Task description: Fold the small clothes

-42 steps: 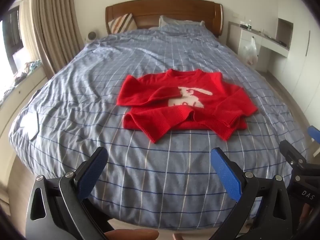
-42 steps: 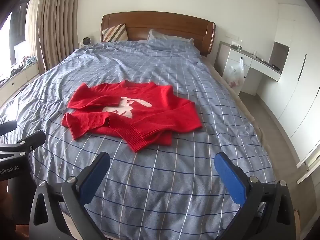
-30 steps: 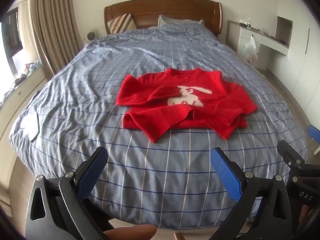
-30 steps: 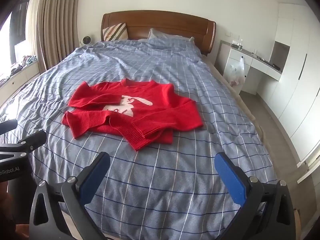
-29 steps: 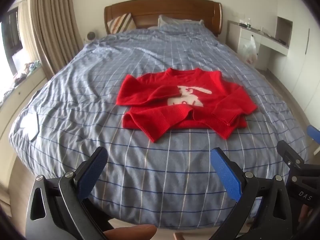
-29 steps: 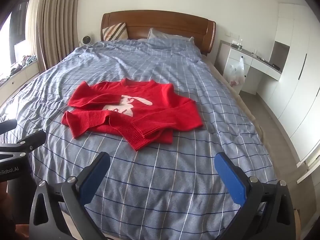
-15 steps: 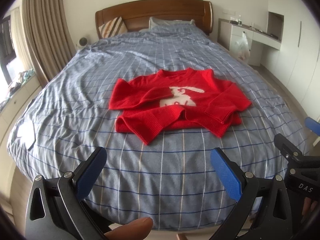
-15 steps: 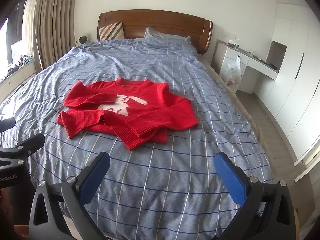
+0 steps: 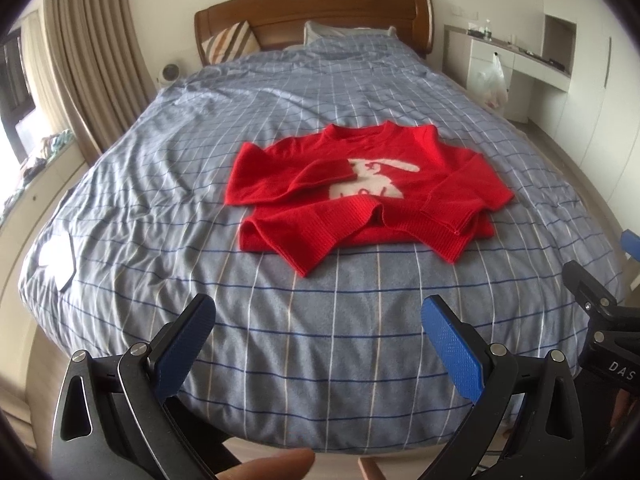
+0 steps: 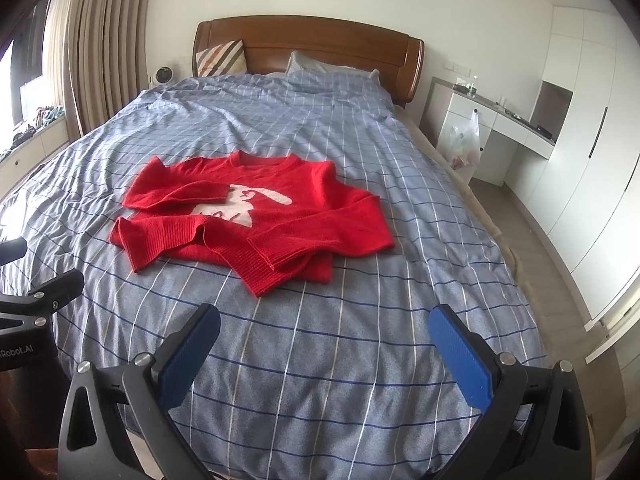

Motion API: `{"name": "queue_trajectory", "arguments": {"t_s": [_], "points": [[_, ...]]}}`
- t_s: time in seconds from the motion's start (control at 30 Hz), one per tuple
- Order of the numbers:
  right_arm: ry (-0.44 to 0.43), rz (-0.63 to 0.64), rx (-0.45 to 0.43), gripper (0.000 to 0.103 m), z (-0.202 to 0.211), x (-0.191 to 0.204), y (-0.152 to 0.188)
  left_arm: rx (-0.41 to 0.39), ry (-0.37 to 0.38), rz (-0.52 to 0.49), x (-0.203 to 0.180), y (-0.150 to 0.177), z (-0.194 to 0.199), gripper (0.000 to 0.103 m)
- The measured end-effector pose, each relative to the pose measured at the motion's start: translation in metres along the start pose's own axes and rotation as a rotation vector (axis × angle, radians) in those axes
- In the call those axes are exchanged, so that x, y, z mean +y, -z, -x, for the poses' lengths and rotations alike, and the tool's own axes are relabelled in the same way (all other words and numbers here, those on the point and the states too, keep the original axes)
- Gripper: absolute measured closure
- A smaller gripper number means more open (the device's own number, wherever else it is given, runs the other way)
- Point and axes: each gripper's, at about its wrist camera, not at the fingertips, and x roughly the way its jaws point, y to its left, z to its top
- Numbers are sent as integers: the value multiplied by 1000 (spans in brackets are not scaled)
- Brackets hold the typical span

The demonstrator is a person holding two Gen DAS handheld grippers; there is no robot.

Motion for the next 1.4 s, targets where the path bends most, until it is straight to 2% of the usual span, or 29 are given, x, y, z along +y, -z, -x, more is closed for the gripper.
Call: {"name": "queue_trajectory", "arguments": {"t_s": [0.5,0.93,1.0,1.1,1.2,1.3,1.37,1.4], "points": [[0,7,4,0,-3,2,0,4,4,15,1,0,-1,0],[-17,-3,-6,0,-9,-3,1,27,46,44,14,0,-19,0],[-57,-31,-28,0,-15,-12,4,39,83,73,29,0,-34,0],[-211,-133,-20,0,-43,-32,16,68,140,149,59,2,-68,0],[-392,-234,51,0,-85,-41,27,102,193,221,83,4,-107,1],[-541,-340,118,0,-128,-39,30,153,283,263,88,1,-143,1],[-594,-394,128,0,-153,-35,28,179,346,287,85,-2,-162,3],[-608,-418,144,0,-167,-33,28,186,357,300,83,-3,-170,8]]}}
